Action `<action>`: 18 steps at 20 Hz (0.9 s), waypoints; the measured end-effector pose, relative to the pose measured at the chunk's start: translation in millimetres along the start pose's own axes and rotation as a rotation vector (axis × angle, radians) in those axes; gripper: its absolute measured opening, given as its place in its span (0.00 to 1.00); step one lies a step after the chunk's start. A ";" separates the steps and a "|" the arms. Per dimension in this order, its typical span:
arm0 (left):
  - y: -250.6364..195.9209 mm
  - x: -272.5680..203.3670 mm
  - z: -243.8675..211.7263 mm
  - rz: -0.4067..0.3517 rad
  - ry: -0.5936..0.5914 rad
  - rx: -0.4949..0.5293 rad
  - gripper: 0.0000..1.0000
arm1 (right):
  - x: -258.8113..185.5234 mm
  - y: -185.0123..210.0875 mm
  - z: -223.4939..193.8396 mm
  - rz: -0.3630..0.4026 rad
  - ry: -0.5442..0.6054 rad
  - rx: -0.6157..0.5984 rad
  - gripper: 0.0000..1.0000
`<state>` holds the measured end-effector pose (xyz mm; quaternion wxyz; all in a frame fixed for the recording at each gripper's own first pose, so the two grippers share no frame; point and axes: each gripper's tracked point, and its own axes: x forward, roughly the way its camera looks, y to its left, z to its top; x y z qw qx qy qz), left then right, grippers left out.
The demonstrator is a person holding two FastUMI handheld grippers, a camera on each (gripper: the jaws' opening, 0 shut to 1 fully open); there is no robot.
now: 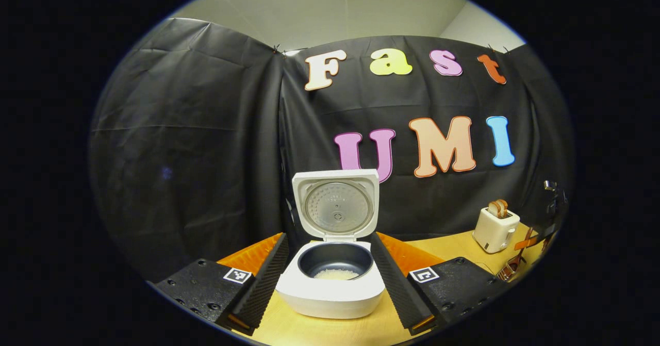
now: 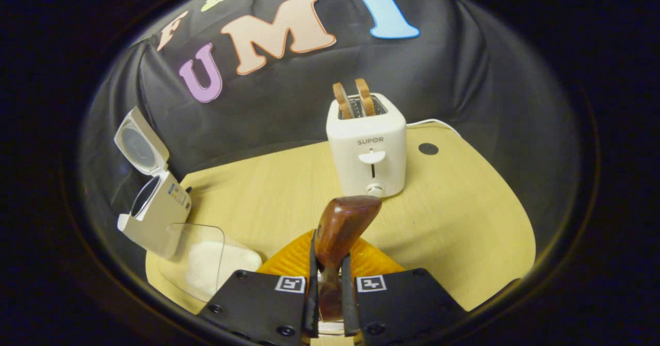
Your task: Close the left gripper, press the button to open the rice cooker; take a wooden spoon from the chopstick holder with the right hand, scoop a spoonful of rice and pour it into the rice cooker, then put the wooden spoon back into the chopstick holder.
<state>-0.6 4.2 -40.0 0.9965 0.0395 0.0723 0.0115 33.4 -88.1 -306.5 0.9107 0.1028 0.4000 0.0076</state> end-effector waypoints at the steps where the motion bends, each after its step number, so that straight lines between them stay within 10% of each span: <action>1: 0.5 1.6 0.1 -0.006 -0.003 -0.004 0.95 | -8.8 2.3 4.7 -0.001 -0.013 -0.013 0.20; 18: 24.3 22.3 -9.1 -0.112 0.003 -0.028 0.95 | -86.0 124.3 75.0 0.092 -0.262 0.008 0.20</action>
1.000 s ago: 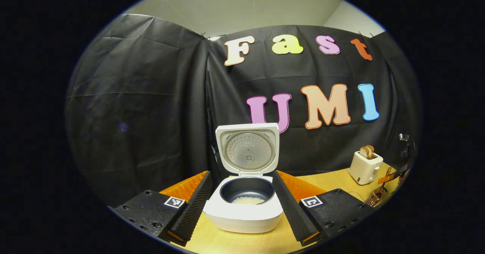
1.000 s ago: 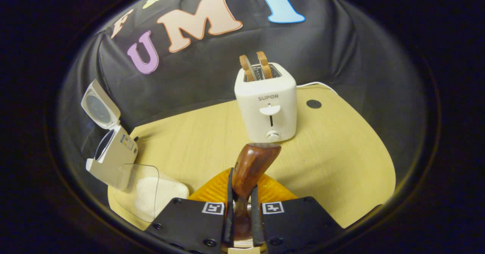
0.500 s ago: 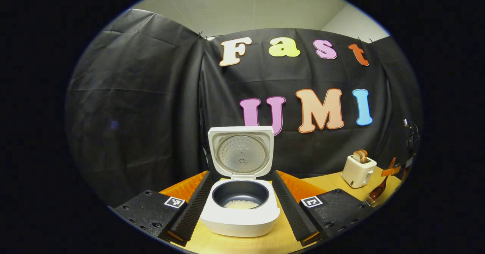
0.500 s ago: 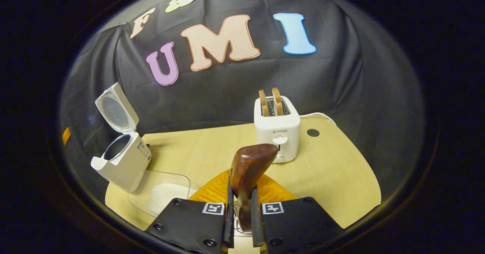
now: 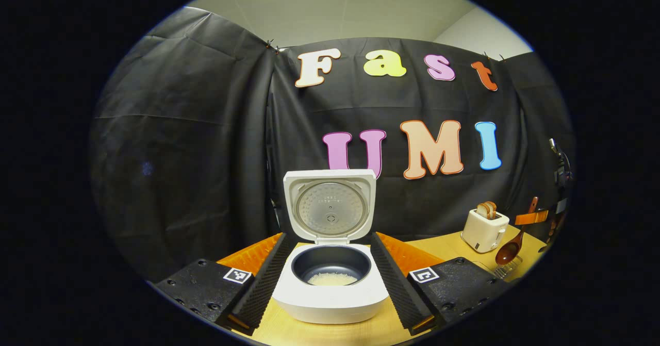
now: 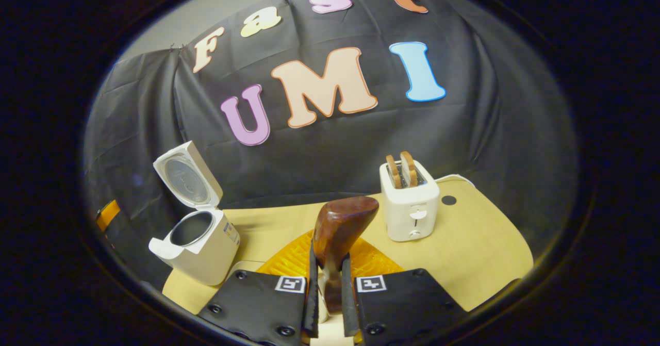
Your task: Close the left gripper, press the button to open the rice cooker; take a wooden spoon from the chopstick holder with the right hand, scoop a spoonful of rice and pour it into the rice cooker, then put the wooden spoon back into the chopstick holder.
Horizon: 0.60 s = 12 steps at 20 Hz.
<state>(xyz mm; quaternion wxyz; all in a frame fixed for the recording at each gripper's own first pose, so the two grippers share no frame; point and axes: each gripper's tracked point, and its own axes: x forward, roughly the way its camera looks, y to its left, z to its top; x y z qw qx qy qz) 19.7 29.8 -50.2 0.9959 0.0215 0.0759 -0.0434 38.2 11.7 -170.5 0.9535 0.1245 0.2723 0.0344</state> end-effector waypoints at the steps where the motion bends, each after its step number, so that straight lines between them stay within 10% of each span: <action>1: 4.1 0.8 -1.5 0.000 0.004 0.001 0.95 | 2.6 8.5 -3.3 0.003 -0.001 0.006 0.20; 12: 44.7 -7.0 -14.9 -0.012 0.026 0.011 0.94 | 55.1 60.9 -64.5 -0.073 0.032 -0.037 0.22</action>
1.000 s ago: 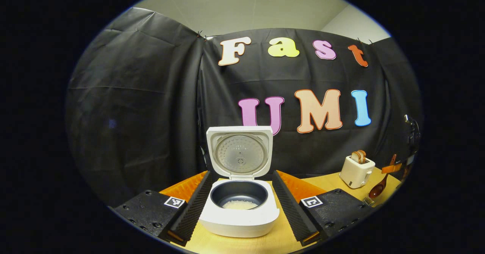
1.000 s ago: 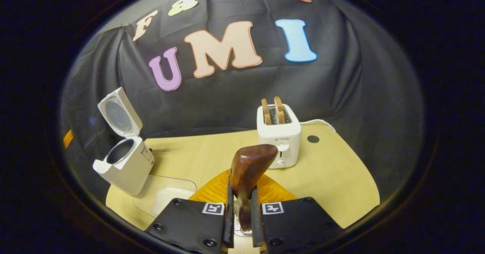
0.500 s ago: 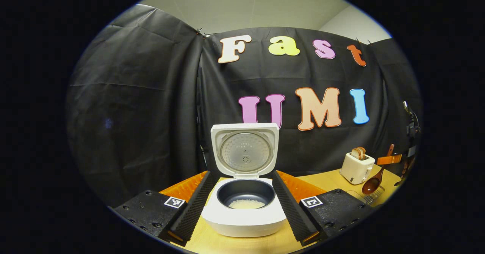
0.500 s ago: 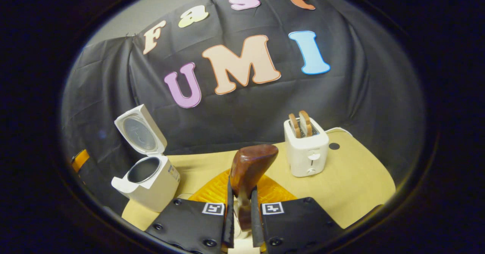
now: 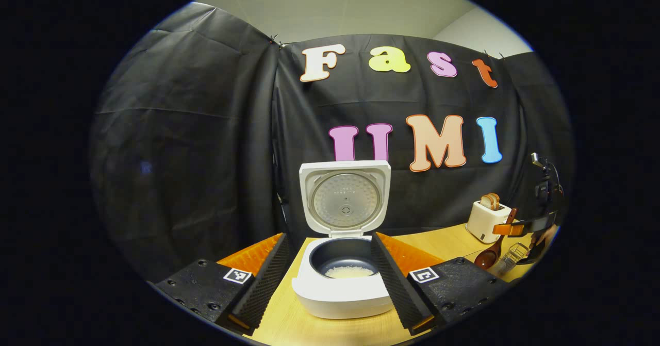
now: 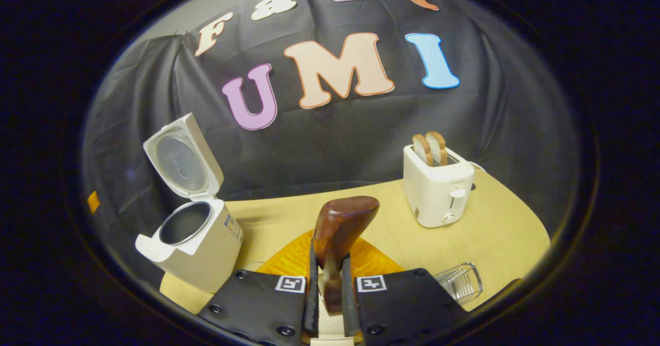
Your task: Close the left gripper, press the button to open the rice cooker; take a wooden spoon from the chopstick holder with the right hand, scoop a spoonful of rice and pour it into the rice cooker, then put the wooden spoon back into the chopstick holder.
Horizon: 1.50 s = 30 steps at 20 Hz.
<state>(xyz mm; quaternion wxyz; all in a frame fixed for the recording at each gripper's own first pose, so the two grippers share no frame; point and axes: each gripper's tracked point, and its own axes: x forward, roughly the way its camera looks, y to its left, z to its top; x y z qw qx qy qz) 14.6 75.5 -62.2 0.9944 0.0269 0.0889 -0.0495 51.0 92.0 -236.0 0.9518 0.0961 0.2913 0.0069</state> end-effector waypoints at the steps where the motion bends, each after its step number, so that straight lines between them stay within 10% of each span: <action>1: 4.3 0.0 -1.8 0.002 0.002 -0.003 0.94 | 4.1 3.3 -4.2 -0.012 0.001 -0.004 0.22; 18: 63.7 -15.8 -25.1 0.080 0.040 -0.026 0.95 | 40.6 86.4 -66.7 0.003 0.081 -0.114 0.21; 30: 62.1 -18.8 -20.8 0.079 0.023 -0.037 0.94 | 28.2 88.2 -89.5 0.114 0.257 0.373 0.22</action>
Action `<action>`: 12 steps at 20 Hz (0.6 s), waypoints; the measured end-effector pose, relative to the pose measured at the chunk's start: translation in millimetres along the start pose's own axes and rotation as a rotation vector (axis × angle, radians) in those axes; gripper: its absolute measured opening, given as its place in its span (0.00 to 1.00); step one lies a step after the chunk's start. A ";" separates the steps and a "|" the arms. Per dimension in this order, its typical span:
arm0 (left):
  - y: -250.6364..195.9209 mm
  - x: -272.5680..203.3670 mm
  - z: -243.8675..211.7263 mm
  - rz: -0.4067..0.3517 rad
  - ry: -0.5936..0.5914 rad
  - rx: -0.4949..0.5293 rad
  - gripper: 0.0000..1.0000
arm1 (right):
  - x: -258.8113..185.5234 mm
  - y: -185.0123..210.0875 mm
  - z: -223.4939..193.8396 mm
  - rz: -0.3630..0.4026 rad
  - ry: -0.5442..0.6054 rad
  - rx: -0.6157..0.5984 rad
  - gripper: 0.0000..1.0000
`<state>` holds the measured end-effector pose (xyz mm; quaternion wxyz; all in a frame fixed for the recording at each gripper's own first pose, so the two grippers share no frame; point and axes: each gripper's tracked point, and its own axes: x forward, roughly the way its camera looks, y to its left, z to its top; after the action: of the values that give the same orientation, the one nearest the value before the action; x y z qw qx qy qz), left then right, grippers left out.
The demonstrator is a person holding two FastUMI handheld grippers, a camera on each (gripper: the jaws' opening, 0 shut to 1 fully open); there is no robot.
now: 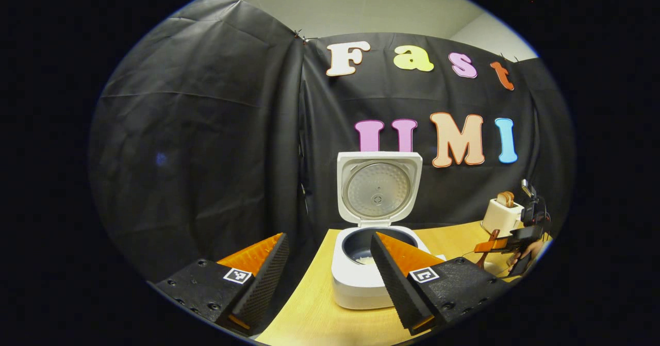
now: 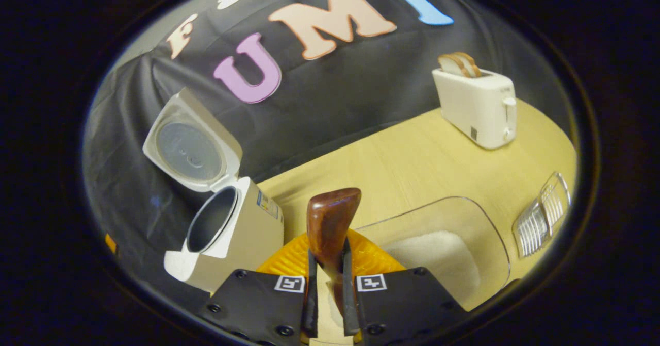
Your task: Close the left gripper, press the button to open the rice cooker; take a wooden spoon from the chopstick holder with the right hand, scoop a spoonful of rice and pour it into the rice cooker, then put the wooden spoon back into the chopstick holder.
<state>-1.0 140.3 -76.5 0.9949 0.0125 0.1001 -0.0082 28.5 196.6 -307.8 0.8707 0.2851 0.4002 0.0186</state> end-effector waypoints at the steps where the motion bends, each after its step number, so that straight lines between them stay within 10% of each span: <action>1: -0.9 0.4 0.8 -0.003 -0.002 0.000 0.94 | -2.4 -6.4 -1.7 0.006 0.012 0.063 0.22; 12: -25.5 0.2 12.8 -0.056 -0.018 0.017 0.94 | -42.2 -39.6 34.8 0.138 -0.036 0.444 0.22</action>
<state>1.3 114.5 -64.6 0.9950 0.0179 0.0911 -0.0368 16.7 135.6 -281.1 0.7903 0.4966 0.3585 -0.0152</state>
